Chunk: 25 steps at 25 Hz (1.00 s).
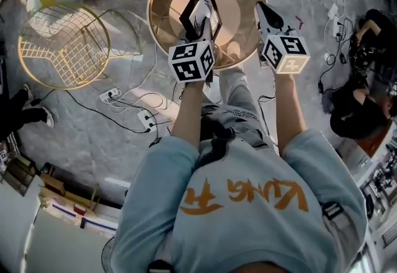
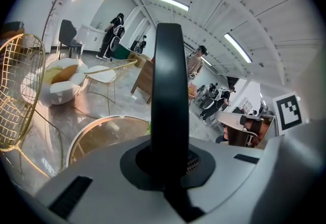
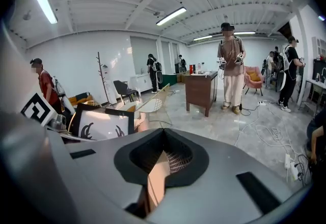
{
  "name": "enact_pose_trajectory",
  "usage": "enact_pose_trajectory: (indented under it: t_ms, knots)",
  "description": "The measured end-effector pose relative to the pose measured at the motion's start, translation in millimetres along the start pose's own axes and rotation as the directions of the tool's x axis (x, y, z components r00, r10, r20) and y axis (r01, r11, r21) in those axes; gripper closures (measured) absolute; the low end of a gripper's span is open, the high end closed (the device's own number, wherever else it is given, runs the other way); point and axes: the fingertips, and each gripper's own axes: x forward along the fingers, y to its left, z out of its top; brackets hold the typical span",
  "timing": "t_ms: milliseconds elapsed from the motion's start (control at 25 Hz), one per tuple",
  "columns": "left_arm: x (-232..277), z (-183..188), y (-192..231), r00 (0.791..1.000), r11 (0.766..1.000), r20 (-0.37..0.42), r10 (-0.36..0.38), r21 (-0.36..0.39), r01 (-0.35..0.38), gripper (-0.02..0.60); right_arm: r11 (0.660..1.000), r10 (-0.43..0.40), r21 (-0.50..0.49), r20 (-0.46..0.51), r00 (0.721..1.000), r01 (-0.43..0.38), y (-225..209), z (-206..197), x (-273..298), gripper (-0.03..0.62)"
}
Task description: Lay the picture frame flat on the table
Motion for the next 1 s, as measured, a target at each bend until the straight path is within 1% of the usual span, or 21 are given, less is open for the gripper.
enact_pose_trajectory:
  t_ms: [80,200,360,520,600,720,880,1000]
  knots:
    - [10.2,-15.8,7.9,0.999,1.0,-0.033,0.02,-0.004,-0.02,0.555,1.0,0.011,0.002,-0.024,1.0,-0.011,-7.5,-16.3,15.8,0.595]
    - [29.9,-38.3,24.3,0.996,0.999,-0.083,0.045,-0.024,-0.048,0.555,0.999,0.039,-0.01,-0.034,0.999,-0.039,-16.1,-34.7,42.4,0.595]
    - [48.6,-70.6,32.9,0.99,0.994,-0.127,0.063,-0.076,-0.073,0.555,0.998,0.055,-0.024,-0.084,0.995,-0.057,-22.8,-66.4,48.5,0.595]
    - [67.3,-96.9,24.1,0.988,0.994,-0.151,0.042,-0.09,-0.056,0.555,0.997,0.064,-0.021,-0.135,0.989,-0.068,-33.1,-104.2,43.0,0.595]
    - [79.1,-103.1,21.2,0.988,0.994,-0.153,0.019,-0.103,-0.035,0.555,0.997,0.071,-0.026,-0.167,0.983,-0.076,-38.0,-119.9,45.2,0.595]
    - [92.5,-108.7,23.8,0.989,0.991,-0.146,-0.013,-0.13,-0.007,0.555,0.995,0.077,-0.046,-0.197,0.977,-0.087,-41.1,-132.9,48.1,0.595]
    - [109.0,-127.1,40.5,0.985,0.989,-0.172,-0.005,-0.149,-0.021,0.555,0.994,0.079,-0.058,-0.223,0.972,-0.094,-44.3,-150.9,57.7,0.595]
    - [124.8,-133.5,46.7,0.984,0.984,-0.176,-0.012,-0.179,-0.021,0.555,0.993,0.082,-0.058,-0.242,0.967,-0.099,-49.8,-162.5,68.8,0.595]
